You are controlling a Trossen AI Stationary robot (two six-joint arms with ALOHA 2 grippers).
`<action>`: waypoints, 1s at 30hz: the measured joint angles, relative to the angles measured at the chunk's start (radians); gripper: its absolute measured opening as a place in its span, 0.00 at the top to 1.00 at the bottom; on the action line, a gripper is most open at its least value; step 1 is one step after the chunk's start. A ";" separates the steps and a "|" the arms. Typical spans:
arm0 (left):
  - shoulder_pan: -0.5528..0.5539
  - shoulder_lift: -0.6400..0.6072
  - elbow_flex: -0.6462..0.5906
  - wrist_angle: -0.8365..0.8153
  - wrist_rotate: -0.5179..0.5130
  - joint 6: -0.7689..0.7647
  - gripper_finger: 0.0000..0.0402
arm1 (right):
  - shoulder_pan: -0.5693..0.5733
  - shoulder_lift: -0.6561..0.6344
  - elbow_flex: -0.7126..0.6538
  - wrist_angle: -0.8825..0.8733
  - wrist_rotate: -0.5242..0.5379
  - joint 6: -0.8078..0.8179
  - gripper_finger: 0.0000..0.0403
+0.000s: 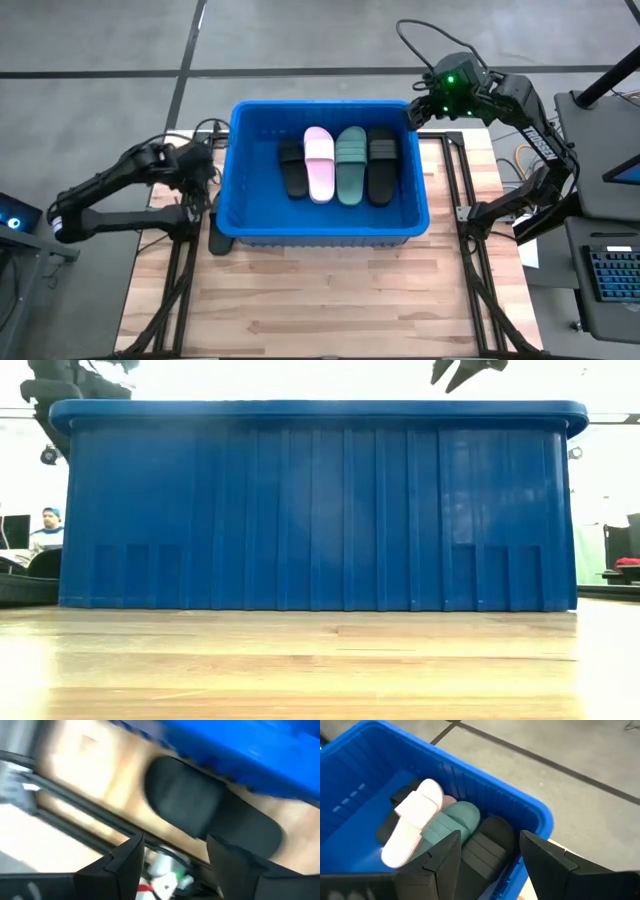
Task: Pick and place slides into bin
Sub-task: Put the black slide into the blue bin
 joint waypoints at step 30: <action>-0.776 0.138 -0.296 0.027 -0.402 -0.905 0.59 | -0.002 -0.001 0.002 0.001 0.047 -0.099 0.52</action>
